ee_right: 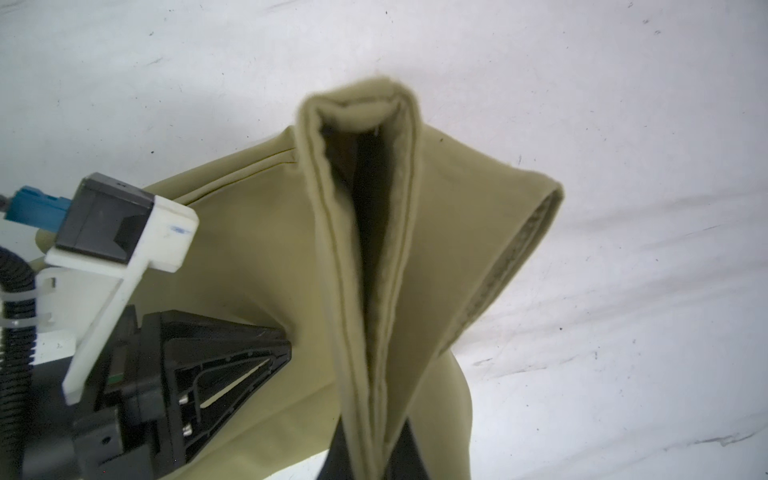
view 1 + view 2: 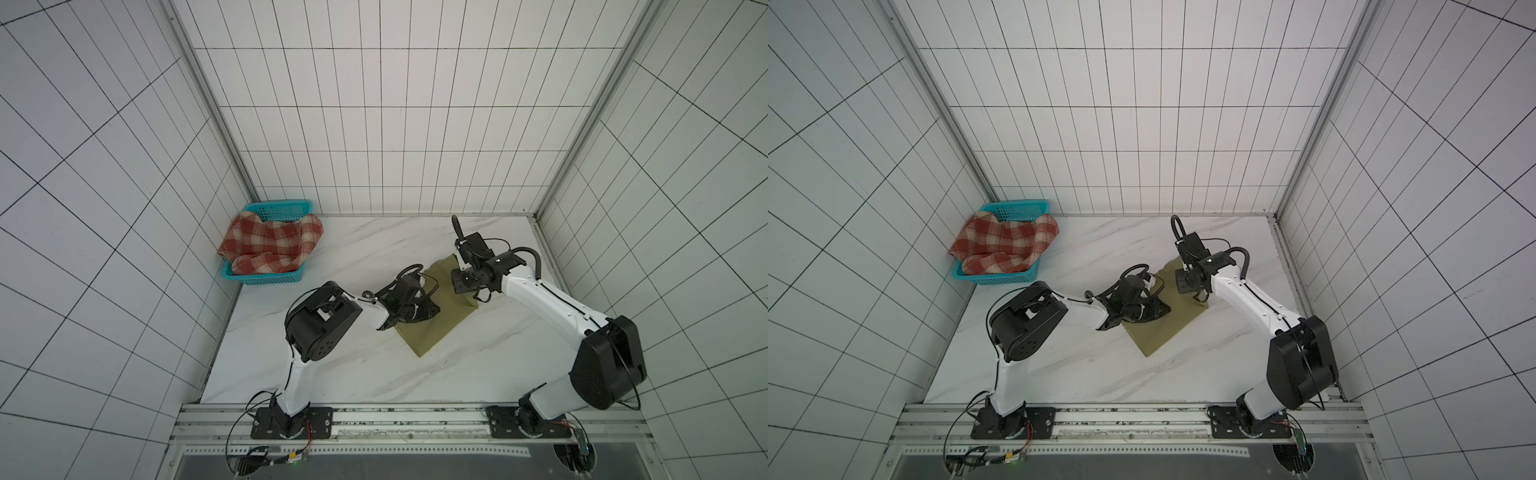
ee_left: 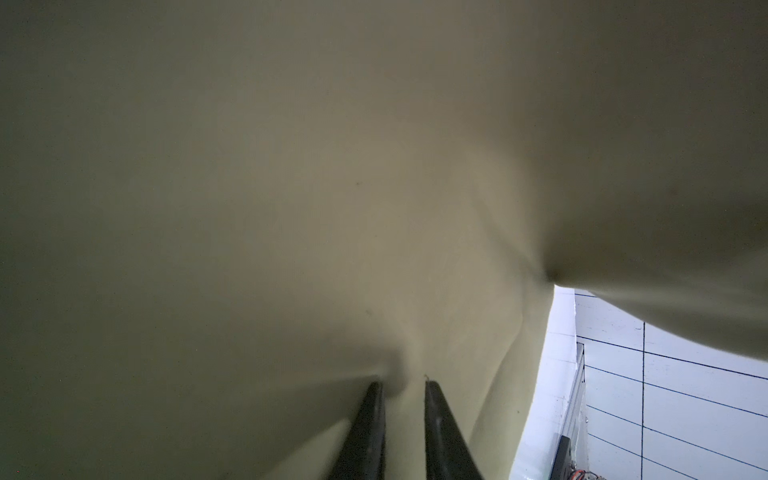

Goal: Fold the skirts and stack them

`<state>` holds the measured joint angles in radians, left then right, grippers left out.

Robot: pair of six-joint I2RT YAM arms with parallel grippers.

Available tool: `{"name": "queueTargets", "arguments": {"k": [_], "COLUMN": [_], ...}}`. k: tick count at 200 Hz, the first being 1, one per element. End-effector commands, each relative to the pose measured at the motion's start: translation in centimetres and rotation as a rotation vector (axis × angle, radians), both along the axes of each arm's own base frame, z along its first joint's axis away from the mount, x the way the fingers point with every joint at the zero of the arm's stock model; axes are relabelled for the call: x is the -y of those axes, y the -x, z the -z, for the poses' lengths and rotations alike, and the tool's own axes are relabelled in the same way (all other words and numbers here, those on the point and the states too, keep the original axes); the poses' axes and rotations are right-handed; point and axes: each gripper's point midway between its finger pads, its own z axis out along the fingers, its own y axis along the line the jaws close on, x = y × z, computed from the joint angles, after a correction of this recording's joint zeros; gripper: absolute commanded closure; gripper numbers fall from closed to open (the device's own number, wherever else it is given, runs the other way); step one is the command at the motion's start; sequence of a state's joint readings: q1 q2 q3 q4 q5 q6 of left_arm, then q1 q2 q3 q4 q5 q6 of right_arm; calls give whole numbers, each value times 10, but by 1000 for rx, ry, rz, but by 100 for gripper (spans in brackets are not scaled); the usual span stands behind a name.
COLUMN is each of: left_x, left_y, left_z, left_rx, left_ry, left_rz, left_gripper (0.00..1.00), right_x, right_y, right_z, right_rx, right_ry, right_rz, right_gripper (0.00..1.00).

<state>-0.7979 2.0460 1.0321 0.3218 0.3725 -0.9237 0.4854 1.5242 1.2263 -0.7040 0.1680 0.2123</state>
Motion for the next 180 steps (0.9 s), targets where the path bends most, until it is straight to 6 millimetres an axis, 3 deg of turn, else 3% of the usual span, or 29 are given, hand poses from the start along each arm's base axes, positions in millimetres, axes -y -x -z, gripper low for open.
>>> {"name": "queueTargets", "arguments": {"k": [1, 48, 81, 125, 180], "left_x": [6, -2, -37, -98, -123], "left_y": [-3, -4, 0, 13, 34], "left_z": [-5, -45, -72, -59, -17], "left_rx": [15, 58, 73, 60, 13], "left_ry": [13, 66, 83, -27, -129], "left_rz": [2, -2, -40, -84, -76], "left_gripper": [81, 81, 81, 80, 81], "right_x": [-16, -44, -39, -25, 8], "right_y": [-8, 4, 4, -3, -12], "right_z": [-39, -20, -15, -19, -27], "right_rx": [74, 45, 61, 93, 101], "right_ry": [-45, -133, -124, -53, 33], "right_rz": [-22, -43, -19, 3, 53], "right_gripper": [100, 100, 100, 100, 100]}}
